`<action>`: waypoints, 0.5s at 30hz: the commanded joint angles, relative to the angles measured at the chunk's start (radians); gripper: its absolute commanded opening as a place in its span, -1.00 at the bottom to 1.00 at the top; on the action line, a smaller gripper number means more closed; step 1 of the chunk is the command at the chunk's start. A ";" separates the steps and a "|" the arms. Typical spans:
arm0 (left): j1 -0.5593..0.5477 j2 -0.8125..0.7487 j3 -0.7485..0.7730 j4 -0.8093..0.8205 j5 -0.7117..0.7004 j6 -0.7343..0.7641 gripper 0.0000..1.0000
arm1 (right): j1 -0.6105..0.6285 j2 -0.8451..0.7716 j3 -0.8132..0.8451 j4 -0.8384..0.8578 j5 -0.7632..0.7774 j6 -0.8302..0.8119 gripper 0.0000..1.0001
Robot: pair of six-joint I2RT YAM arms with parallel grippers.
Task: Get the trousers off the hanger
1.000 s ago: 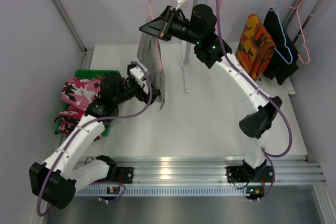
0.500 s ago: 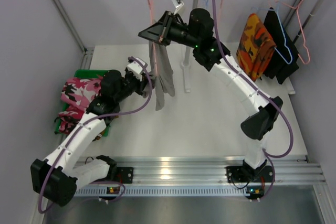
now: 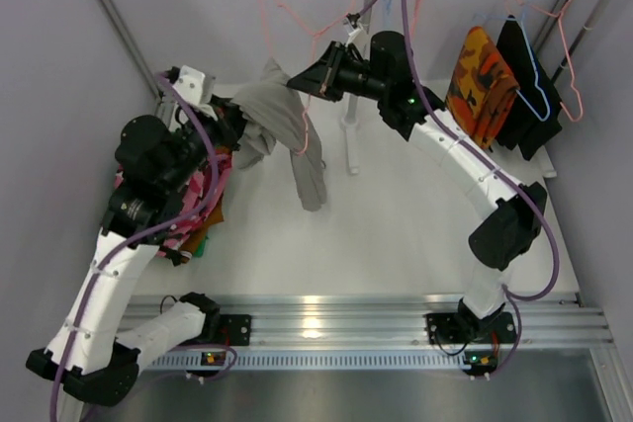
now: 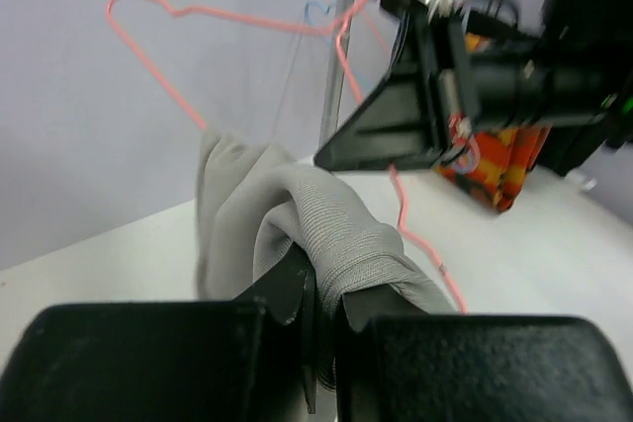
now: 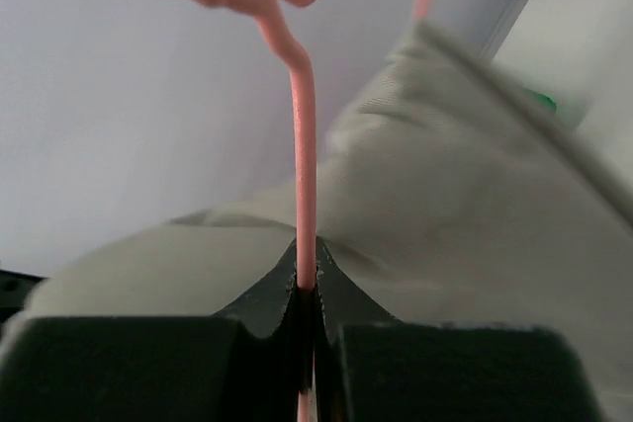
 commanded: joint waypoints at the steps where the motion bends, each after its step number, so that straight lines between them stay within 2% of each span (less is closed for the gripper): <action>1: 0.004 -0.009 0.153 -0.004 -0.051 -0.148 -1.00 | -0.005 -0.048 -0.017 0.076 -0.016 -0.043 -1.00; 7: 0.037 0.058 0.357 0.002 -0.096 -0.245 -1.00 | 0.028 -0.036 -0.069 0.054 -0.008 -0.103 -1.00; 10: 0.040 0.098 0.454 0.033 -0.129 -0.234 -1.00 | 0.059 -0.026 -0.098 0.030 -0.004 -0.143 -1.00; 15: 0.051 0.157 0.602 0.084 -0.282 -0.182 -1.00 | 0.108 -0.003 -0.155 -0.006 0.009 -0.207 -1.00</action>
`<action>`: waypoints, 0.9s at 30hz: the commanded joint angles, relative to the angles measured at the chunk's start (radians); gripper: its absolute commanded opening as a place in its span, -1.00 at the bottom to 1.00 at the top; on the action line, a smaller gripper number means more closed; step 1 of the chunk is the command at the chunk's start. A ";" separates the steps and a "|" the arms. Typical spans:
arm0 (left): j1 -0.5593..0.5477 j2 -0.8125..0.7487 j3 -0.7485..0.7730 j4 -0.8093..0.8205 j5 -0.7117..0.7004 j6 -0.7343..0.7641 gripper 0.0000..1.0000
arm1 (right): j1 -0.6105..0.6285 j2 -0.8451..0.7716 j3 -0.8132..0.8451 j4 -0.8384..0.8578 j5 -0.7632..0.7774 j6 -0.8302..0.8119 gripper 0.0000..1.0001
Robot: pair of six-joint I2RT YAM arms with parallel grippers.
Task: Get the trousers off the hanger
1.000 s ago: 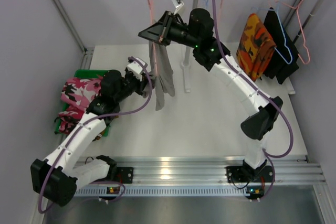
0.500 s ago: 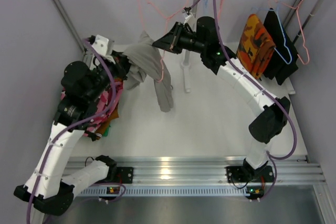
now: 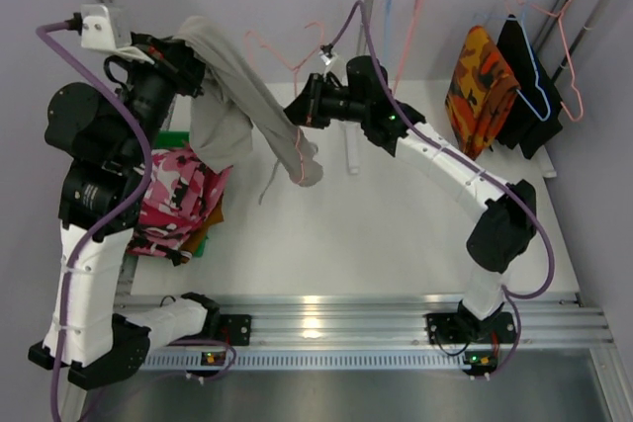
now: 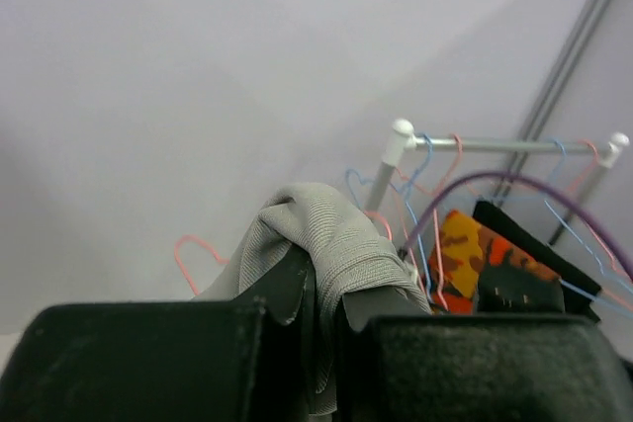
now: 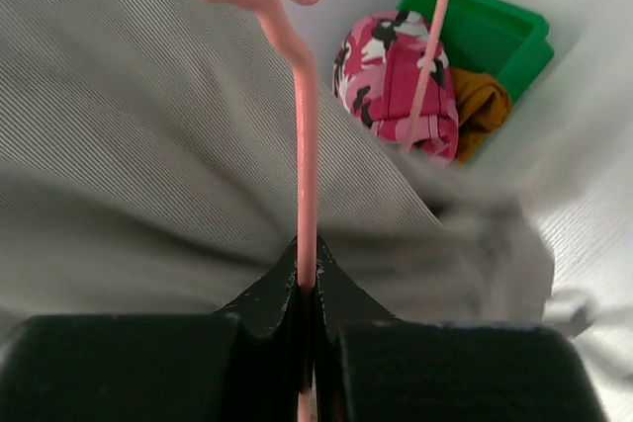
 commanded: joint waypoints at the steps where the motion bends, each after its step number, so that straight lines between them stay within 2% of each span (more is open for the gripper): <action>1: 0.018 0.010 0.117 0.184 -0.143 0.026 -1.00 | 0.047 0.004 -0.033 -0.003 0.012 -0.100 -1.00; 8: 0.029 0.035 0.219 0.319 -0.335 0.208 -1.00 | 0.083 0.048 -0.035 -0.024 0.020 -0.139 -1.00; 12: 0.029 0.041 0.232 0.428 -0.443 0.423 -1.00 | 0.094 0.055 -0.057 -0.036 0.026 -0.163 -1.00; 14: 0.030 0.038 0.217 0.476 -0.552 0.497 -1.00 | 0.094 0.055 -0.059 -0.039 0.026 -0.166 -1.00; 15: 0.029 0.026 0.177 0.540 -0.587 0.579 -1.00 | 0.094 0.056 -0.053 -0.042 0.024 -0.173 -1.00; 19: 0.035 -0.042 -0.004 0.721 -0.664 0.756 -1.00 | 0.092 0.052 -0.006 -0.079 0.017 -0.205 -1.00; 23: 0.055 -0.072 -0.125 0.790 -0.690 0.854 -1.00 | 0.090 0.047 0.034 -0.116 0.003 -0.232 -1.00; 27: 0.063 -0.066 -0.165 0.829 -0.730 0.945 -1.00 | 0.087 0.035 0.050 -0.118 -0.009 -0.232 -1.00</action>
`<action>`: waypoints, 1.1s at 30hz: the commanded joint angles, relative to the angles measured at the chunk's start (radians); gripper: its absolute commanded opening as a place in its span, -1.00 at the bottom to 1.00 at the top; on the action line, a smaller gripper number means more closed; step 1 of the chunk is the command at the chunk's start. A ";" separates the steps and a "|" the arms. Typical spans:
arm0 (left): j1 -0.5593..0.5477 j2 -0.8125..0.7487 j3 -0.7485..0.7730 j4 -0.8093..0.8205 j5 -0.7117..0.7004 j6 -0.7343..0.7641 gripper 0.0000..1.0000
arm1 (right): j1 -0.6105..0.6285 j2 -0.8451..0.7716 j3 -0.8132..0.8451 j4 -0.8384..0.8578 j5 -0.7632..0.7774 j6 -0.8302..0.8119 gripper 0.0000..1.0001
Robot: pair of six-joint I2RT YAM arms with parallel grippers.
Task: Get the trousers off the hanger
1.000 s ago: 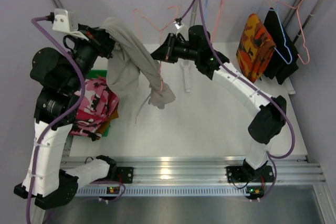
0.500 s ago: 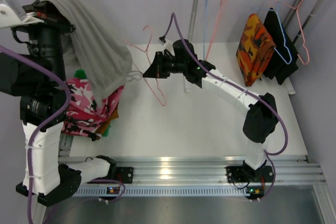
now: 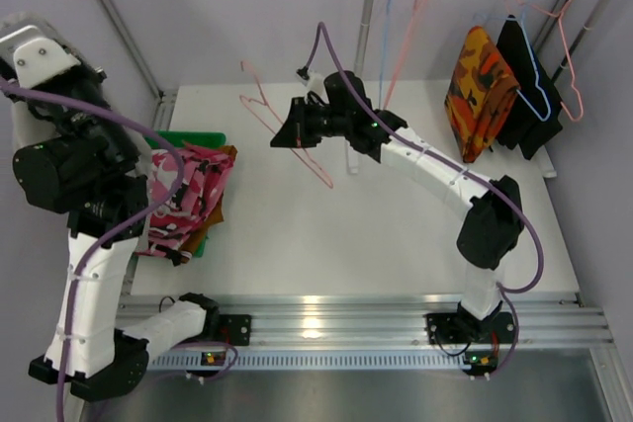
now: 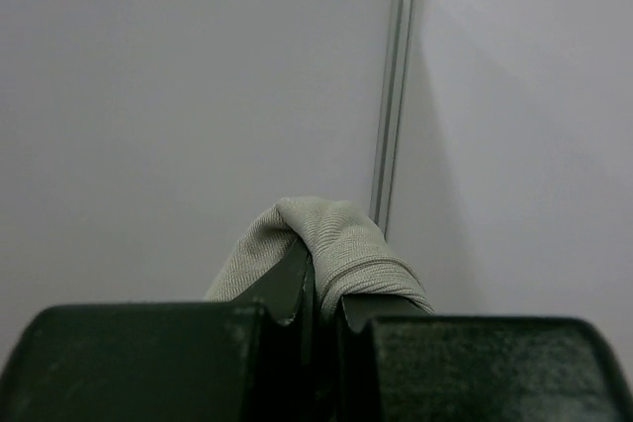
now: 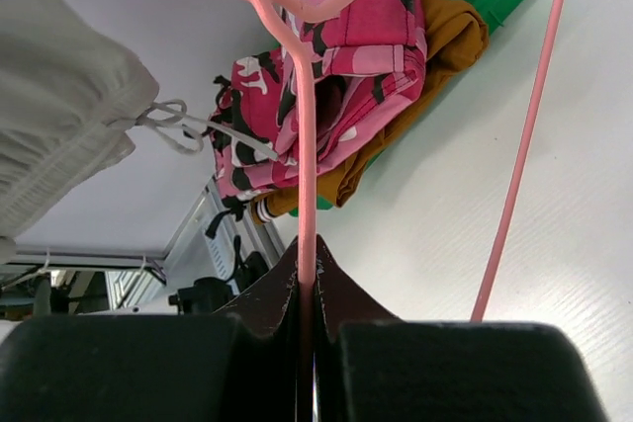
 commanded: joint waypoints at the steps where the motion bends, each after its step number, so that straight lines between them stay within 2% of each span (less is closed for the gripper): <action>1: 0.007 0.010 -0.016 0.146 -0.032 0.129 -1.00 | 0.015 -0.029 0.059 -0.001 -0.020 -0.028 -1.00; 4: 0.025 0.045 -0.007 0.060 -0.030 0.131 -1.00 | 0.015 -0.033 0.064 -0.004 -0.026 -0.025 -1.00; 5: 0.039 0.068 -0.001 -0.015 -0.024 0.097 -1.00 | 0.015 -0.035 0.068 -0.008 -0.032 -0.025 -1.00; 7: 0.140 0.087 0.018 -0.108 0.035 0.012 -1.00 | 0.013 -0.033 0.079 -0.013 -0.034 -0.026 -1.00; 8: 0.199 0.112 0.030 -0.167 0.069 -0.106 -1.00 | 0.013 -0.032 0.082 -0.016 -0.037 -0.026 -1.00; 9: 0.311 0.128 0.044 -0.264 0.101 -0.156 -1.00 | 0.010 -0.035 0.085 -0.018 -0.037 -0.026 -1.00; 12: 0.477 0.163 0.041 -0.330 0.196 -0.279 -1.00 | 0.007 -0.043 0.084 -0.022 -0.038 -0.031 -1.00; 15: 0.540 0.151 -0.014 -0.365 0.301 -0.343 -1.00 | 0.002 -0.047 0.079 -0.025 -0.042 -0.037 -1.00; 19: 0.565 0.133 -0.057 -0.405 0.379 -0.377 -1.00 | -0.002 -0.056 0.073 -0.027 -0.040 -0.037 -1.00; 22: 0.566 0.087 -0.148 -0.422 0.427 -0.363 -1.00 | -0.005 -0.072 0.061 -0.022 -0.042 -0.037 -1.00; 28: 0.566 -0.089 -0.486 -0.546 0.424 -0.375 -1.00 | -0.025 -0.127 0.028 -0.018 -0.074 -0.049 -1.00; 33: 0.566 -0.218 -0.680 -0.691 0.442 -0.434 -1.00 | -0.062 -0.196 0.018 -0.012 -0.117 -0.062 -1.00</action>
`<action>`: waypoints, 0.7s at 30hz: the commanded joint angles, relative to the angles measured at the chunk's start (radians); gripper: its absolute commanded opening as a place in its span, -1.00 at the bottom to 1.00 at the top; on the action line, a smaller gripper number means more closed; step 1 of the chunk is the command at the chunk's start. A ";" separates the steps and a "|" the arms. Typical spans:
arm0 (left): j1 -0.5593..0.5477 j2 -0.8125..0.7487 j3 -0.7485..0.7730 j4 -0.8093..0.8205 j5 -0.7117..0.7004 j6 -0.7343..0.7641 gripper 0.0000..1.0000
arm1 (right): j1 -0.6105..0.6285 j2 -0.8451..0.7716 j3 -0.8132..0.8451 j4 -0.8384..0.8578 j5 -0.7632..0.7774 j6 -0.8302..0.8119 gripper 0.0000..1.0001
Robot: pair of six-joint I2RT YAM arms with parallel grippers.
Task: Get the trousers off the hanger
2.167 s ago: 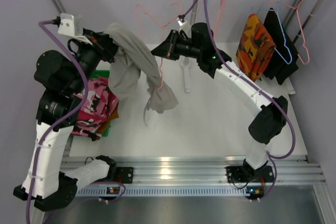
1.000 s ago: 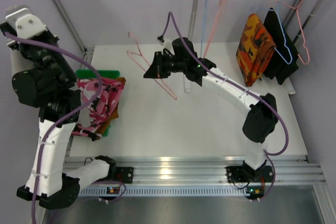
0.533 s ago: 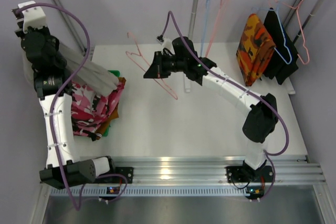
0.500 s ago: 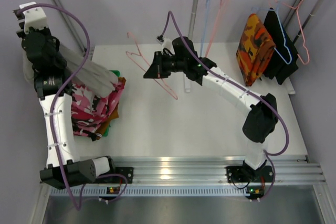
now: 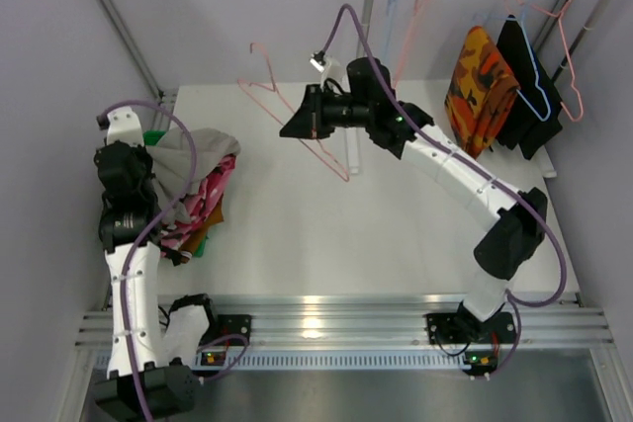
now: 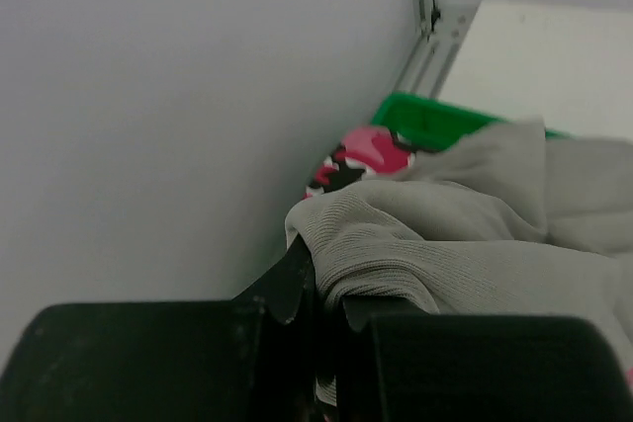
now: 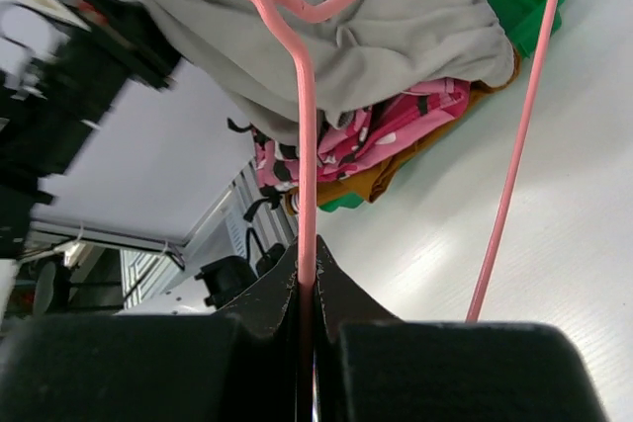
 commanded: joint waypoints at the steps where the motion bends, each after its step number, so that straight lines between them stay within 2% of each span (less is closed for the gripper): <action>1: 0.004 -0.081 -0.097 -0.086 0.021 -0.071 -1.00 | -0.034 -0.114 0.003 0.032 -0.054 -0.029 -1.00; 6: 0.004 -0.110 -0.199 -0.138 0.056 -0.082 -1.00 | -0.079 -0.183 0.008 0.041 -0.094 -0.030 -1.00; 7: 0.004 -0.100 -0.200 -0.146 0.056 -0.091 -0.93 | -0.085 -0.197 0.008 0.041 -0.101 -0.029 -1.00; 8: 0.004 -0.090 -0.200 -0.155 0.053 -0.093 -0.83 | -0.102 -0.224 0.007 0.040 -0.102 -0.029 -1.00; 9: 0.004 -0.080 -0.200 -0.161 0.042 -0.096 -0.55 | -0.112 -0.243 0.002 0.038 -0.102 -0.030 -1.00; 12: 0.004 -0.043 -0.208 -0.166 -0.004 -0.105 -0.04 | -0.157 -0.321 -0.032 0.038 -0.107 -0.033 -1.00; 13: 0.004 -0.029 -0.208 -0.167 -0.002 -0.113 0.26 | -0.169 -0.344 -0.046 0.038 -0.108 -0.035 -1.00; 15: 0.004 -0.012 -0.203 -0.170 0.015 -0.119 0.54 | -0.215 -0.414 -0.090 0.035 -0.120 -0.033 -1.00; 16: 0.004 0.008 -0.187 -0.177 0.025 -0.132 0.86 | -0.232 -0.437 -0.121 0.029 -0.133 -0.033 -1.00; 17: 0.003 0.017 -0.173 -0.189 0.057 -0.137 0.97 | -0.269 -0.483 -0.138 0.020 -0.140 -0.035 -1.00; 21: 0.005 0.049 -0.056 -0.242 0.189 -0.140 0.98 | -0.370 -0.602 -0.207 -0.026 -0.188 -0.044 -1.00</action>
